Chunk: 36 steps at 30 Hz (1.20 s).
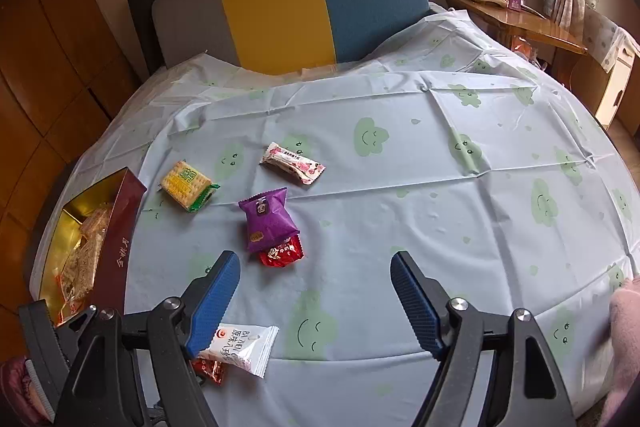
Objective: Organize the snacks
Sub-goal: 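Grasp the small red candy packet with the left tool, then grasp the red cartoon-face candy with the right tool while the left tool holds its red packet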
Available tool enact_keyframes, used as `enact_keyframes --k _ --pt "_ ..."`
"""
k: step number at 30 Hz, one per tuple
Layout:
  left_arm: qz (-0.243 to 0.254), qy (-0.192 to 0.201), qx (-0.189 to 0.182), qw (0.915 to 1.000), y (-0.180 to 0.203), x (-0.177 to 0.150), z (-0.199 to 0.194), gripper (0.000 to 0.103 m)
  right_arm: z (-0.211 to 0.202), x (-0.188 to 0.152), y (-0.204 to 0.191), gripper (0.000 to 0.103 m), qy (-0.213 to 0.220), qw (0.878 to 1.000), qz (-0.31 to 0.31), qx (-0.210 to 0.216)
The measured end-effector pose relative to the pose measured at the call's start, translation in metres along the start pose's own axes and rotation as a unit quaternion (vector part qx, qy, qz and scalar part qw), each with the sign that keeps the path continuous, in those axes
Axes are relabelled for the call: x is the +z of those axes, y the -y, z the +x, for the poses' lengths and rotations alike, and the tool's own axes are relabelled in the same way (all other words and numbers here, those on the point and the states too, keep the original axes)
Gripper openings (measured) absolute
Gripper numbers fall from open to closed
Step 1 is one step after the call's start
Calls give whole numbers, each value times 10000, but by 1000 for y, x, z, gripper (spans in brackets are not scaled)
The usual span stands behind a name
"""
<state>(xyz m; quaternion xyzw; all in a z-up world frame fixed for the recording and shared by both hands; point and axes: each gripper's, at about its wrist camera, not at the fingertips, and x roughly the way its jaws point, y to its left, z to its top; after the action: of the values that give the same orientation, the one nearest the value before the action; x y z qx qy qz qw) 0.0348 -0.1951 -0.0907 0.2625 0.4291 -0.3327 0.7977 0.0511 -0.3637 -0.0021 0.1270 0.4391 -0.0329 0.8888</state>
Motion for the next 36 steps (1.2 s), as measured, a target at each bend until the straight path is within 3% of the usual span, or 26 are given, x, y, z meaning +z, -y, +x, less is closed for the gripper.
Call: enact_keyframes --k 1,5,8,16,32,36 --pt "-158 -18 -139 9998 -2 2 1 51 0 0 0 79 1 10000 -1 -14" --pt "-674 65 -43 9977 -7 2 1 26 -1 2 1 79 90 9999 45 -90" --pt "-982 68 48 9951 -8 -4 -3 26 2 3 4 79 18 9999 102 -125" --pt "-1211 173 114 9924 -7 -27 -11 27 13 -1 0 79 -248 9996 -5 -152" --pt "-1163 550 189 9915 -4 -35 -12 27 33 -13 -4 79 -846 9963 -51 -145" --pt "-1250 627 114 9901 -6 -37 -12 27 37 -18 -10 69 -958 9951 -173 -182"
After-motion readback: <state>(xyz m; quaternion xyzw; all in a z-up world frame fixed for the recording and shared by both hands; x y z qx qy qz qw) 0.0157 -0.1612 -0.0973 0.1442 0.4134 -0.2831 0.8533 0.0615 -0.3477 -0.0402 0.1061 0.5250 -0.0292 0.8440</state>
